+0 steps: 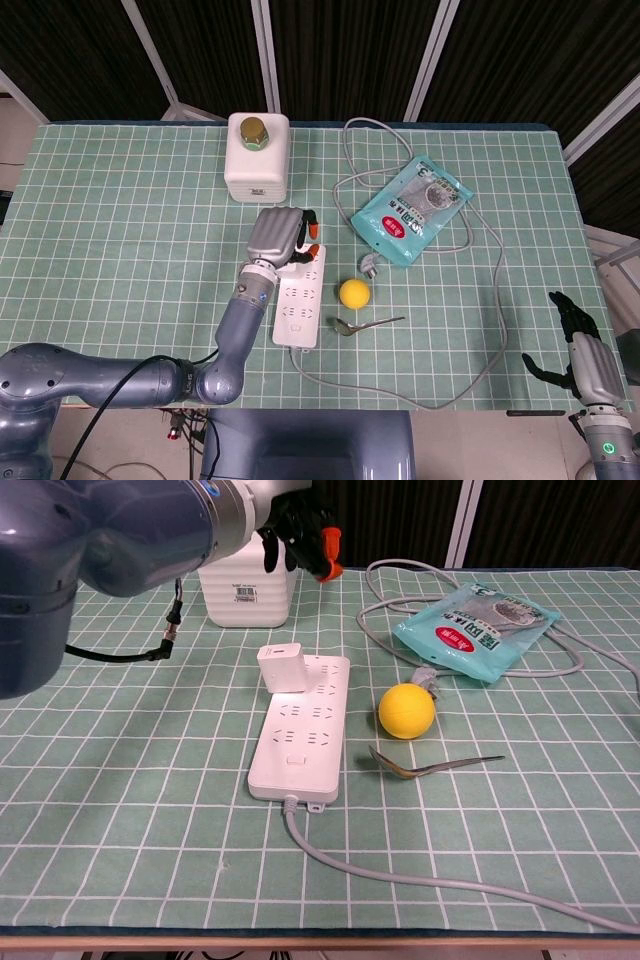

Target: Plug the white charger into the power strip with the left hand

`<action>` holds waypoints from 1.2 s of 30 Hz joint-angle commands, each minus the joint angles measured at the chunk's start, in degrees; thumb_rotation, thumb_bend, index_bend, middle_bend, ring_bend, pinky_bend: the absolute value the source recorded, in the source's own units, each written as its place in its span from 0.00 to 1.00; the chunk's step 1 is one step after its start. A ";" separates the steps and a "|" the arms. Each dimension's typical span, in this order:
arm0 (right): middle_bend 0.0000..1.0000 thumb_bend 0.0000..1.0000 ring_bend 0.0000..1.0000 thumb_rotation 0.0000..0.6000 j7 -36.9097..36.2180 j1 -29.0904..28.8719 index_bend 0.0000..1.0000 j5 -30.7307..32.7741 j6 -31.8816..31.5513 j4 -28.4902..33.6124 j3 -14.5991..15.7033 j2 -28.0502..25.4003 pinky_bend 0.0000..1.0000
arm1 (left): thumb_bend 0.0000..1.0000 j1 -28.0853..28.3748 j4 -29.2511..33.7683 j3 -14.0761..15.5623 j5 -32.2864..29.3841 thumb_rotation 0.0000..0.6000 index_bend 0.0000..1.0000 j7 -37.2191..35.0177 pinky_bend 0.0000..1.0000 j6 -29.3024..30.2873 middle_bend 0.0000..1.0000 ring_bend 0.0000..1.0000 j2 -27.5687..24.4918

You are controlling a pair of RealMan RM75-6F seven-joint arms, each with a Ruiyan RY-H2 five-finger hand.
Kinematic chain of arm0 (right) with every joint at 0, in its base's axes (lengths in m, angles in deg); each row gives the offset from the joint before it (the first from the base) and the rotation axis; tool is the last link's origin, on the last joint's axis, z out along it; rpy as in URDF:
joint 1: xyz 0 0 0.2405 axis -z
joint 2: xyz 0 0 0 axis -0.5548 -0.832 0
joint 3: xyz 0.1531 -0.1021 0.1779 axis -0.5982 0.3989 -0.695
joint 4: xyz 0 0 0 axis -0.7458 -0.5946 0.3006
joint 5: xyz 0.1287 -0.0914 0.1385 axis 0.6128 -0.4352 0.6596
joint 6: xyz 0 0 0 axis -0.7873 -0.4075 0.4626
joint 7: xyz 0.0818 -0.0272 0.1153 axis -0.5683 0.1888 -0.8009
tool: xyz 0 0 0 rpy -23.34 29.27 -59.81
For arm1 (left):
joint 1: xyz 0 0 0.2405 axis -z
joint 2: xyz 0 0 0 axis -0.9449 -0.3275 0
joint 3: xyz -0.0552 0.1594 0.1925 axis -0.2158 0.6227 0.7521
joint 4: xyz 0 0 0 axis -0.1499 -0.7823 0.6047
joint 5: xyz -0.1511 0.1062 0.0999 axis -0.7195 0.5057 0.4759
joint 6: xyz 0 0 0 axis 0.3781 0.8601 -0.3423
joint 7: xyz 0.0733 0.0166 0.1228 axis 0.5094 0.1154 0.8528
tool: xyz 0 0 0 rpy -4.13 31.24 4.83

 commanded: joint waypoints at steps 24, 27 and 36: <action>0.00 0.34 0.00 1.00 -0.38 -0.11 0.00 0.34 0.60 0.11 0.01 -0.22 0.00 | 0.31 -10.73 -3.29 -7.30 -16.19 1.00 0.84 -34.39 1.00 -36.16 1.00 0.95 -5.80; 0.00 0.34 0.00 1.00 -0.39 -0.15 0.00 0.37 0.71 0.13 0.01 -0.22 0.00 | 0.31 -10.20 -4.35 -6.50 -15.45 1.00 0.84 -35.40 1.00 -36.82 1.00 0.94 -5.63; 0.00 0.34 0.00 1.00 -0.44 -0.20 0.00 0.58 0.93 0.18 -0.01 -0.29 0.00 | 0.31 -8.73 -8.23 -4.10 -13.80 1.00 0.84 -38.57 1.00 -39.13 1.00 0.94 -3.85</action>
